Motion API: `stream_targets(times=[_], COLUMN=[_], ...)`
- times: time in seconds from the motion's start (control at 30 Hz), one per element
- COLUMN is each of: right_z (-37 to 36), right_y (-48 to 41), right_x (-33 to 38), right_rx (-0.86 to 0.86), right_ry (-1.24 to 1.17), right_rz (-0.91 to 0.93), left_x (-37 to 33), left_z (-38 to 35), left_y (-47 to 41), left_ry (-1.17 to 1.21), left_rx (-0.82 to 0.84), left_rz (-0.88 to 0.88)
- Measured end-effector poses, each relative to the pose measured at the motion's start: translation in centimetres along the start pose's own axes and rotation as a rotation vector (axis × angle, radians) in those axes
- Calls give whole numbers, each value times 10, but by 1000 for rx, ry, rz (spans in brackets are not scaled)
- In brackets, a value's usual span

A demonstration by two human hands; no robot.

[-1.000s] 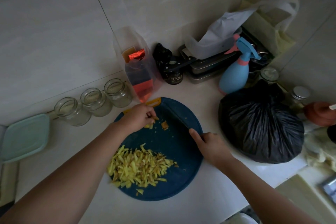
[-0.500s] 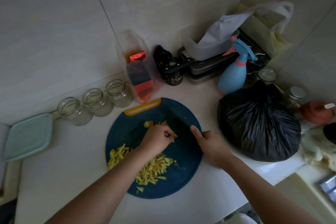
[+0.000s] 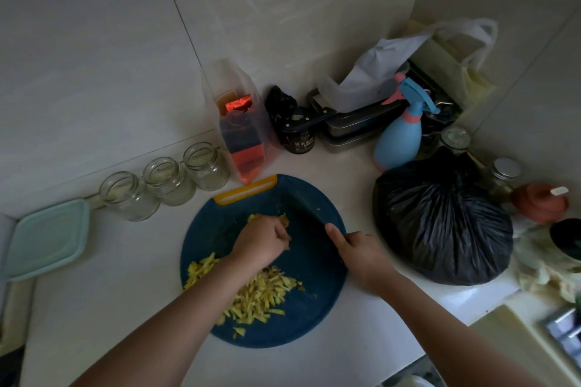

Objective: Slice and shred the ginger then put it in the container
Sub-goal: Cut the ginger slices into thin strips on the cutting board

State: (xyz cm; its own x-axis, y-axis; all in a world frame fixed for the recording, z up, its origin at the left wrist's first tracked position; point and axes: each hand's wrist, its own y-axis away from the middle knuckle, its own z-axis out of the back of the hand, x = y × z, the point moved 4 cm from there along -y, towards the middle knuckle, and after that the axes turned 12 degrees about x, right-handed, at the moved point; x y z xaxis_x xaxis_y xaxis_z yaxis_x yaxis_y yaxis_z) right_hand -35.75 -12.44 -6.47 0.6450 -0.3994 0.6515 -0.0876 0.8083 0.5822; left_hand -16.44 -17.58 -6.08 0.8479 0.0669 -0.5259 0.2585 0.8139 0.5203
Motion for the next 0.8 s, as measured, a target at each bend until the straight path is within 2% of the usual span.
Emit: stream_targets(times=[0.13, 0.23, 0.37, 0.5, 0.63, 0.8], right_z=[1, 3, 2, 3, 2, 1], right_y=[0, -2, -3, -3, -3, -3], right_x=[0, -1, -1, -2, -2, -2], right_rx=[8, 0, 0, -3, 3, 11], right_ry=[-7, -63, -104, -92, -86, -86], right_rz=[3, -16, -28, -18, -22, -22], left_x=[-1, -13, -25, -18, -4, -5], left_z=[6, -4, -19, -2, 13, 16], left_y=[4, 8, 7, 2, -15, -19], left_ry=[16, -76, -96, -38, -58, -107], left_rx=[-101, -221, -222, -333, -232, -163], left_rz=[-110, -179, -170, -137, -77, -120])
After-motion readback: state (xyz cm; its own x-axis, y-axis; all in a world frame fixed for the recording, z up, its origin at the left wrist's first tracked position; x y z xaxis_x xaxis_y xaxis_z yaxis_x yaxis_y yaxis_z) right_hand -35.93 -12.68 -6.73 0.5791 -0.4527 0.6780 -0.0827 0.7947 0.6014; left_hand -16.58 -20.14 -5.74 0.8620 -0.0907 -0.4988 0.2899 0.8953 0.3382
